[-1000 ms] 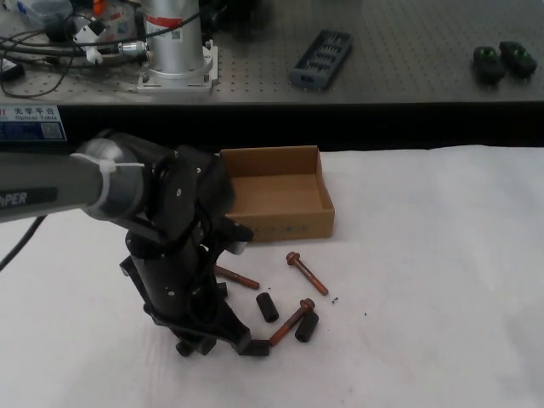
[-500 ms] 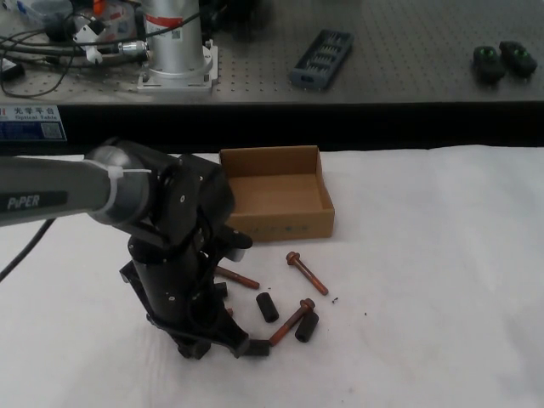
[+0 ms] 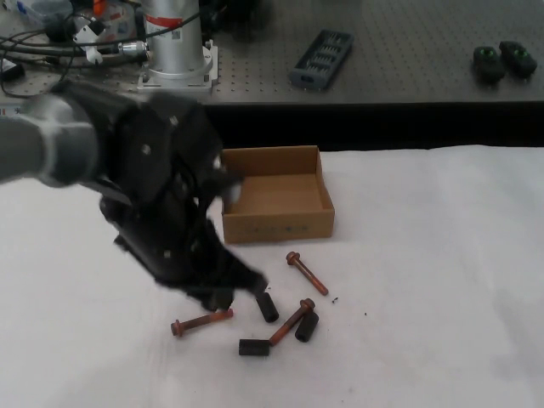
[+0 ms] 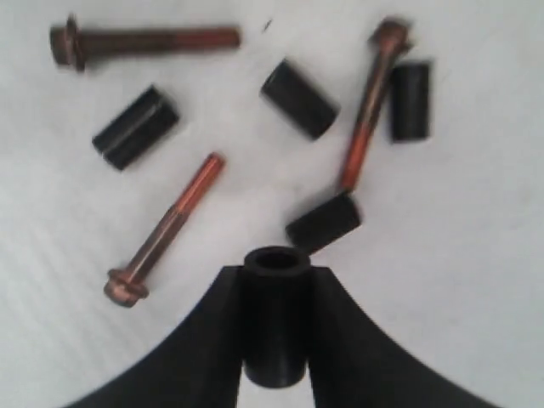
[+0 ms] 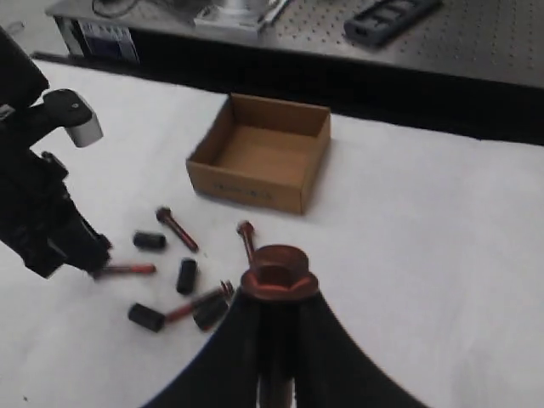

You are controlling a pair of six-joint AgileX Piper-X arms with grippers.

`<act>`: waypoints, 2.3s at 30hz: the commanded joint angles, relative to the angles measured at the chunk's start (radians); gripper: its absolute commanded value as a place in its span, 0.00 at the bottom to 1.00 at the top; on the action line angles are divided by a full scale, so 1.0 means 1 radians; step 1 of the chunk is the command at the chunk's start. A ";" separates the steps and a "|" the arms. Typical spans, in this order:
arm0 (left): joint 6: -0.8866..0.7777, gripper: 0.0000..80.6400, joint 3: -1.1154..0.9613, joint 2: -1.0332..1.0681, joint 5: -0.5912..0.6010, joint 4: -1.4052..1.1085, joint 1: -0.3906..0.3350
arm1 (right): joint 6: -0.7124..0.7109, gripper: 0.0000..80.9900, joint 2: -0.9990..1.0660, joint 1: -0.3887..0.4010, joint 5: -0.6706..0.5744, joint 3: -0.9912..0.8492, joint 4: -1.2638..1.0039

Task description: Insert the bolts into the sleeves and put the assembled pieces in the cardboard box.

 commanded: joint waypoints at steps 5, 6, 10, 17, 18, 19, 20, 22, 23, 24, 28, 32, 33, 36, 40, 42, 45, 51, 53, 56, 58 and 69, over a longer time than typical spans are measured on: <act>-0.115 0.01 0.146 -0.341 0.165 -0.277 -0.007 | 0.114 0.05 -0.104 -0.006 -0.162 0.155 -0.358; -0.118 0.01 0.174 -0.374 0.191 -0.314 -0.010 | 0.123 0.05 -0.105 -0.006 -0.180 0.171 -0.402; -0.169 0.01 0.316 -0.535 0.260 -0.493 -0.036 | 0.176 0.05 -0.097 -0.006 -0.266 0.217 -0.580; -0.215 0.01 0.520 -0.746 0.264 -0.826 -0.121 | 0.261 0.05 -0.008 -0.006 -0.451 0.274 -0.900; -0.207 0.01 0.546 -0.767 0.264 -0.877 -0.134 | 0.266 0.05 0.014 -0.006 -0.471 0.274 -0.932; -0.191 0.01 0.571 -0.781 0.270 -0.909 -0.147 | 0.266 0.05 0.038 -0.006 -0.495 0.274 -0.966; -0.168 0.01 0.595 -0.795 0.287 -0.942 -0.158 | 0.266 0.05 0.064 -0.006 -0.518 0.274 -0.997; -0.144 0.01 0.639 -0.812 0.332 -0.977 -0.179 | 0.266 0.05 0.120 -0.006 -0.580 0.274 -1.079; -0.143 0.01 0.653 -0.814 0.363 -0.983 -0.186 | 0.266 0.05 0.144 -0.006 -0.611 0.274 -1.116; -0.141 0.01 0.669 -0.814 0.392 -0.983 -0.195 | 0.266 0.05 0.173 -0.006 -0.642 0.274 -1.160; -0.140 0.01 0.714 -0.814 0.414 -0.998 -0.222 | 0.266 0.05 0.271 -0.004 -0.736 0.274 -1.285; -0.135 0.01 0.720 -0.814 0.460 -1.075 -0.226 | 0.266 0.05 0.310 -0.004 -0.779 0.274 -1.294; -0.132 0.01 0.720 -0.814 0.466 -1.103 -0.226 | 0.266 0.05 0.310 -0.004 -0.790 0.274 -1.294; -0.133 0.01 0.720 -0.814 0.465 -1.163 -0.226 | 0.266 0.05 0.310 -0.004 -0.810 0.274 -1.294; -0.133 0.01 0.720 -0.814 0.465 -1.172 -0.226 | 0.266 0.05 0.310 -0.002 -0.824 0.274 -1.294; -0.133 0.01 0.720 -0.814 0.479 -1.171 -0.226 | 0.266 0.05 0.310 0.005 -0.831 0.274 -1.294; -0.134 0.01 0.720 -0.815 0.521 -1.176 -0.226 | 0.266 0.05 0.310 0.027 -0.831 0.274 -1.294; -0.136 0.01 0.720 -0.815 0.534 -1.178 -0.226 | 0.266 0.05 0.310 0.075 -0.831 0.274 -1.294; -0.136 0.01 0.720 -0.815 0.534 -1.178 -0.226 | 0.266 0.05 0.310 0.088 -0.831 0.274 -1.294; -0.136 0.01 0.720 -0.815 0.534 -1.178 -0.226 | 0.266 0.05 0.310 0.105 -0.831 0.274 -1.285; -0.136 0.01 0.720 -0.815 0.534 -1.178 -0.226 | 0.266 0.05 0.310 0.107 -0.831 0.274 -1.271; -0.136 0.01 0.720 -0.815 0.534 -1.248 -0.226 | 0.258 0.05 0.310 0.108 -0.831 0.274 -1.241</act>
